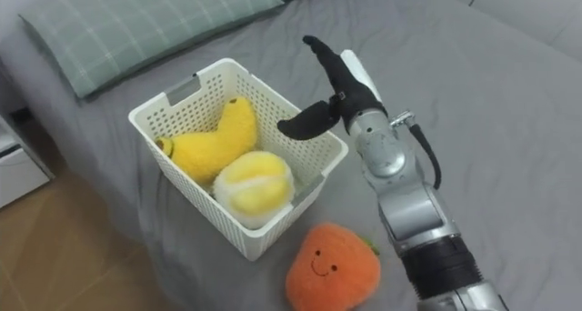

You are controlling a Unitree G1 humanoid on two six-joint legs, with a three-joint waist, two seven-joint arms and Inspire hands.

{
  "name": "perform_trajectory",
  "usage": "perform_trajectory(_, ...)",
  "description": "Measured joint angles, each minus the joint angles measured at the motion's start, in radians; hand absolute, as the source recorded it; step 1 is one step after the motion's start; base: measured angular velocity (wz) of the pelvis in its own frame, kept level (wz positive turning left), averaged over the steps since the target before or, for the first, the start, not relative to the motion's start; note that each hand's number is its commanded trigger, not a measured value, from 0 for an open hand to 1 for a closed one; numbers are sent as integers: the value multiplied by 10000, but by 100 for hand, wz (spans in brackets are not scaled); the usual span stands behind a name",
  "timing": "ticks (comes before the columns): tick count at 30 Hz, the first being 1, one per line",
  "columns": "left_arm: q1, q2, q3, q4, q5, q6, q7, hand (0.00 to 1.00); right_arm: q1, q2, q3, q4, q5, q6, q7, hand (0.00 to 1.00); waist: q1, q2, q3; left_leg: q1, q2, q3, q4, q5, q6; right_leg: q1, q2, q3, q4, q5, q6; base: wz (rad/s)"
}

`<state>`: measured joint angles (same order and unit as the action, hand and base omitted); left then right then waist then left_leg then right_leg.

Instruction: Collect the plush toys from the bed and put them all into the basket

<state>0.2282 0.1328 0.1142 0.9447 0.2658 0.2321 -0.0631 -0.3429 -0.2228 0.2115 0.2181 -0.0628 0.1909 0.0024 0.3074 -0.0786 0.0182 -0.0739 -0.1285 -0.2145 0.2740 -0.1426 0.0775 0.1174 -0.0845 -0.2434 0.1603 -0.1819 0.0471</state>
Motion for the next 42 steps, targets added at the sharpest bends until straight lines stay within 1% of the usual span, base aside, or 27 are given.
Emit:
perform_trajectory(1, 33, -35, -1, 0, 0, 0, 44, 0, 104, 1, 0, 0, 94, -10, -13, 0, -49, 46, -28, 0, 10, 54, -2, -8, 10, -16, -7, 22, 21, 0, 0, -30)
perform_trajectory(2, 45, -102, -2, 0, 0, -2, 113, 0, 266, -12, 0, 5, 284, -11, -50, 0, -88, 148, -56, 11, 68, 238, -8, -30, 29, -105, 2, 190, 129, 0, 1, -33)
perform_trajectory(3, 43, -114, -2, 0, -7, -3, 127, 0, 337, -12, 0, 6, 356, -12, -70, 0, -102, 181, -76, 10, 91, 331, -19, -31, 29, -143, 3, 268, 133, 1, 3, -43)
perform_trajectory(5, 62, -104, 9, 11, -31, -109, 169, 0, 630, -15, -11, 6, 664, -88, -224, 0, -408, 245, -109, 131, 132, 500, -88, -29, 35, -119, 8, 407, 132, 9, 14, -26)
perform_trajectory(6, 95, -98, 16, 16, -69, -194, 178, 0, 836, -15, -13, 6, 753, -203, -376, 0, -577, 246, -114, 236, 146, 608, -137, -34, 43, -45, 8, 462, 112, 9, 14, -16)
perform_trajectory(7, 104, -98, 15, 17, -120, -223, 183, 0, 954, -24, -15, 6, 793, -263, -440, 0, -613, 246, -114, 312, 160, 656, -188, -35, 44, -13, 4, 477, 106, 9, 14, -24)
perform_trajectory(8, 116, -108, 17, 35, -154, -290, 183, 0, 1164, -64, -16, 7, 825, -295, -488, 0, -654, 247, -120, 375, 192, 766, -225, -54, 62, 11, 3, 487, 102, 9, 15, -23)
perform_trajectory(9, 110, -118, 15, 46, -155, -374, 183, 0, 1340, -114, -15, 6, 833, -298, -510, 0, -798, 230, -130, 413, 208, 828, -244, -66, 66, 18, 4, 493, 103, 10, 16, -21)
perform_trajectory(10, 111, -122, 15, 45, -158, -407, 183, 0, 1411, -135, -15, 6, 843, -298, -512, 0, -851, 226, -133, 421, 217, 857, -251, -72, 68, 17, 4, 498, 107, 10, 16, -21)
perform_trajectory(11, 107, -128, 14, 45, -175, -433, 183, 0, 1569, -171, -39, 6, 952, -299, -513, 0, -903, 227, -133, 457, 261, 975, -261, -106, 67, 11, 7, 524, 111, 19, 21, -31)
perform_trajectory(13, 100, -124, 16, 41, -178, -453, 182, 0, 1770, -172, -77, 5, 1020, -299, -485, 0, -1007, 223, -146, 494, 302, 1041, -266, -179, 58, 18, 21, 551, 125, 27, 21, -25)
perform_trajectory(15, 77, -152, 14, -37, -187, -465, 174, 0, 1845, -178, -148, 7, 1018, -301, -416, 0, -1277, 219, -153, 495, 329, 1131, -283, -180, 60, -15, 28, 616, 125, 29, 20, -9)
perform_trajectory(17, 47, -149, 14, -95, -350, -470, 144, 0, 1884, -169, -205, 22, 1026, -302, -334, 0, -1350, 223, -165, 531, 363, 1245, -348, -177, 61, -64, 60, 792, 126, 41, 13, -18)
perform_trajectory(19, 32, -119, 0, -97, -405, -472, 137, 0, 2005, -142, -204, 150, 1020, -409, -258, 0, -1431, 228, -161, 639, 367, 1255, -380, -178, 61, -21, 63, 784, 114, 41, 13, -9)
perform_trajectory(21, 30, -65, -33, -11, -772, -472, 161, 0, 2189, -139, -199, 510, 1015, -434, 0, 0, -1562, 245, -148, 679, 375, 1283, -424, -183, 62, 29, 66, 773, 98, 41, 13, -2)
perform_trajectory(23, 32, -59, -49, 85, -1041, -473, 176, 0, 2386, -77, -198, 527, 900, -429, 114, 0, -1624, 283, -121, 650, 378, 1292, -429, -186, 64, 4, 68, 787, 100, 41, 13, -2)
perform_trajectory(27, 32, -63, -108, 188, -1152, -499, 337, 0, 2742, 165, -158, 525, 303, -358, 569, 0, -1656, 302, -118, 650, 403, 1320, -442, -199, 50, -11, 86, 786, 103, 41, 13, -1)
perform_trajectory(30, 49, -52, -184, 189, -1162, -500, 387, 0, 2819, 301, -63, 693, -193, -365, 840, 0, -1656, 302, -121, 699, 425, 1335, -464, -204, 38, 7, 107, 811, 98, 43, 9, 0)
perform_trajectory(36, 55, -65, -193, 168, -1164, -502, 384, 0, 3121, 404, 524, 960, -1166, -349, 1518, 0, -1574, 314, -121, 694, 457, 1277, -461, -229, -4, 18, 145, 764, 83, 43, 8, 0)
perform_trajectory(39, 58, -68, -221, 138, -1165, -503, 387, 0, 3260, 396, 817, 976, -1403, -338, 1629, 0, -1503, 323, -120, 683, 457, 1250, -449, -235, -12, 17, 151, 747, 84, 43, 8, 1)
perform_trajectory(42, 46, -53, -413, 66, -1157, -503, 386, 0, 3303, 399, 1018, 973, -1505, -179, 1800, 0, -1399, 370, -102, 635, 438, 1178, -389, -248, -19, 26, 152, 681, 88, 45, 7, 5)
